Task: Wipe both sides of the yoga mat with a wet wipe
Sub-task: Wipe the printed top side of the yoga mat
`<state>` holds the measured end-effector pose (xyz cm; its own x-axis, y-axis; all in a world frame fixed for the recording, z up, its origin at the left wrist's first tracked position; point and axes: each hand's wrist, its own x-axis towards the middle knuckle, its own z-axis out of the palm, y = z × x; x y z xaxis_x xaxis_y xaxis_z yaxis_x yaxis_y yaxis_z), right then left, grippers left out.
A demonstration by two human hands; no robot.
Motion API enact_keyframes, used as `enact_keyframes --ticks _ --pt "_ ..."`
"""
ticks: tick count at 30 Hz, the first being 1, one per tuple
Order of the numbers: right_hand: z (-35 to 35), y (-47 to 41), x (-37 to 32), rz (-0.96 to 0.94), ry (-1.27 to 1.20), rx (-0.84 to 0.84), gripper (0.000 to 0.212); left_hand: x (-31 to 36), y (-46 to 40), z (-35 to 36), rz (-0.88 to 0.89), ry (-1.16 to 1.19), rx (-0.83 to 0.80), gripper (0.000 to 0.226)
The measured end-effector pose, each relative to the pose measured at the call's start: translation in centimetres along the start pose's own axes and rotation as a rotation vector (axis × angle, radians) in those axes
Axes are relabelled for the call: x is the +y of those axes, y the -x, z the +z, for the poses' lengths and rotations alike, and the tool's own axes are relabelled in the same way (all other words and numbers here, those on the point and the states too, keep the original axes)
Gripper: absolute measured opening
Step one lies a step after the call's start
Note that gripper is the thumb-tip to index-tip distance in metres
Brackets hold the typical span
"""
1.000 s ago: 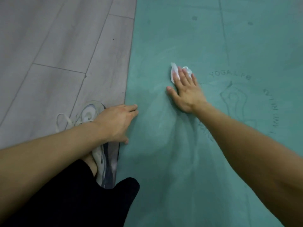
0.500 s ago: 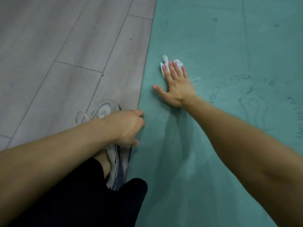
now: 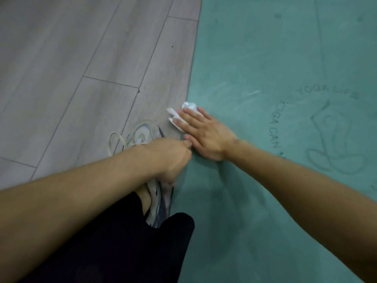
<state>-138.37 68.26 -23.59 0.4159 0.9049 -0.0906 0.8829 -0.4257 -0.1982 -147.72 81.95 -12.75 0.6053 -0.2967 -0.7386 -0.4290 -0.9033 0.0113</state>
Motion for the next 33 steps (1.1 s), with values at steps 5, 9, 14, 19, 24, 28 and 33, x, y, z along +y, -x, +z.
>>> enact_keyframes --ticks 5,9,14,19,24,28,33 --pt "-1.3 3.6 4.2 -0.024 0.096 -0.042 0.062 0.6 0.8 0.2 -0.004 -0.037 -0.025 0.061" --pt "-2.1 2.1 6.6 0.523 -0.061 0.054 0.070 1.5 0.8 -0.4 -0.023 -0.068 -0.092 0.066" --pt "0.9 8.2 -3.6 0.048 -0.016 0.011 0.068 2.3 0.6 -0.8 -0.030 -0.163 -0.142 0.084" --pt "-0.7 15.8 4.9 0.276 0.045 -0.017 0.071 2.7 0.1 0.7 -0.024 -0.243 -0.130 0.105" --pt "-2.3 18.0 12.7 0.946 -0.065 0.031 0.086 3.9 -0.3 0.6 -0.070 -0.261 -0.130 0.107" --pt "0.2 18.7 1.8 0.455 -0.032 0.039 0.082 5.8 -0.7 -0.2 -0.149 -0.252 -0.106 0.108" --pt "1.1 23.6 1.3 0.300 0.026 -0.031 0.077 7.9 -1.9 0.3 -0.253 -0.234 -0.016 0.098"
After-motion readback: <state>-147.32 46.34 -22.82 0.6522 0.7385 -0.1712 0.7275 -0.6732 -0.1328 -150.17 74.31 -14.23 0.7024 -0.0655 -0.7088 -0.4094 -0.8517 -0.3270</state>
